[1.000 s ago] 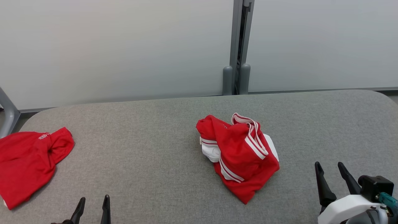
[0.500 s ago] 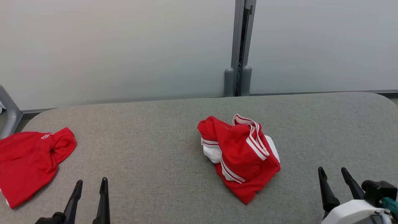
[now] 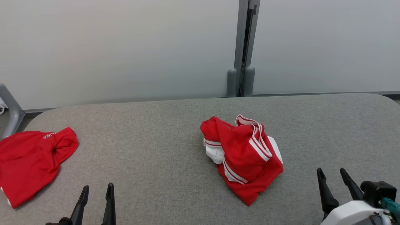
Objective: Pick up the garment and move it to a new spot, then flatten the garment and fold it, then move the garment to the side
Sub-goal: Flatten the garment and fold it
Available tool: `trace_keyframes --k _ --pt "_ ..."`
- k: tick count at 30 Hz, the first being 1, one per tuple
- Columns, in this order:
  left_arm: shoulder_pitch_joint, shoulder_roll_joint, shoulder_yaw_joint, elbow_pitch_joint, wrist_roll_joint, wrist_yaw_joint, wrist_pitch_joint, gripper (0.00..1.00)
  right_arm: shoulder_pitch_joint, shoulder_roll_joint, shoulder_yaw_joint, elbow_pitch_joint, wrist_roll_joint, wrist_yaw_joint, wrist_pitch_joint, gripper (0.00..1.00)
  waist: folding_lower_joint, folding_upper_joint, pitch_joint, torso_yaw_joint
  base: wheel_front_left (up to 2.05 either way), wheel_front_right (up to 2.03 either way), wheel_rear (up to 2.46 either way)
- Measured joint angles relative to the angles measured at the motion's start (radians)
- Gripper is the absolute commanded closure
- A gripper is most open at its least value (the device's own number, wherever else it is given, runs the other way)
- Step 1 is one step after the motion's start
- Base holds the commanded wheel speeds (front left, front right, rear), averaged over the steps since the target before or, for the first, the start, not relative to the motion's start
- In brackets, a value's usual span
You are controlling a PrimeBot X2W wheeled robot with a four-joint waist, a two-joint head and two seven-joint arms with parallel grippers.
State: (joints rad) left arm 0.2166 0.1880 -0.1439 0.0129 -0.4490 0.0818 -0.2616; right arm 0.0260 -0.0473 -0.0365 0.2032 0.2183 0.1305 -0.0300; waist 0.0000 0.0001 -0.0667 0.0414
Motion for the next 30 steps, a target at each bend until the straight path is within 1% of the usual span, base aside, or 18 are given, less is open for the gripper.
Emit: trace_keyframes --k 6,9,13,14,20,24,26,28,30 --pt "0.001 0.002 -0.009 0.022 -0.001 -0.003 0.014 0.00 -0.004 0.001 0.016 -0.004 0.001 0.000 0.005 0.00 -0.0001 0.0000 0.006 -0.021 0.00 0.00 0.00" --pt "-0.008 0.007 -0.023 0.024 -0.002 -0.011 0.050 0.00 -0.007 0.000 0.024 -0.012 0.001 0.000 0.011 0.00 0.0000 0.0000 0.011 -0.042 0.00 0.00 0.00" --pt "-0.073 0.012 -0.062 0.027 -0.008 -0.030 0.117 0.00 -0.021 0.000 0.041 -0.018 0.002 0.000 0.012 0.00 0.0000 0.0000 0.021 -0.086 0.00 0.00 0.00" --pt "-0.093 0.009 -0.076 0.032 -0.007 -0.035 0.137 0.00 -0.024 0.000 0.048 -0.019 0.003 0.000 0.013 0.00 0.0000 0.0000 0.025 -0.100 0.00 0.00 0.00" --pt "-0.252 -0.017 -0.192 0.101 0.019 -0.095 0.259 0.00 -0.039 0.000 0.065 -0.020 0.010 0.000 0.014 0.00 -0.0001 0.0000 0.051 -0.205 0.00 0.00 0.00" --pt "-0.348 -0.050 -0.240 0.179 0.025 -0.113 0.336 0.00 -0.045 0.000 0.064 -0.013 0.013 0.000 0.012 0.00 0.0000 0.0000 0.073 -0.282 0.00 0.00 0.00" --pt "-0.383 -0.062 -0.259 0.212 0.027 -0.124 0.353 0.00 -0.050 0.000 0.062 -0.002 0.018 0.000 0.004 0.00 0.0000 0.0000 0.084 -0.322 0.00 0.00 0.00" --pt "-0.418 -0.068 -0.267 0.247 0.035 -0.114 0.379 0.00 -0.056 0.000 0.066 0.005 0.024 0.000 -0.005 0.00 0.0000 0.0000 0.097 -0.359 0.00 0.00 0.00" --pt "-0.446 -0.073 -0.267 0.281 0.047 -0.088 0.395 0.00 -0.059 -0.001 0.068 0.006 0.031 0.000 -0.012 0.00 0.0000 0.0000 0.112 -0.392 0.00 0.00 0.00"
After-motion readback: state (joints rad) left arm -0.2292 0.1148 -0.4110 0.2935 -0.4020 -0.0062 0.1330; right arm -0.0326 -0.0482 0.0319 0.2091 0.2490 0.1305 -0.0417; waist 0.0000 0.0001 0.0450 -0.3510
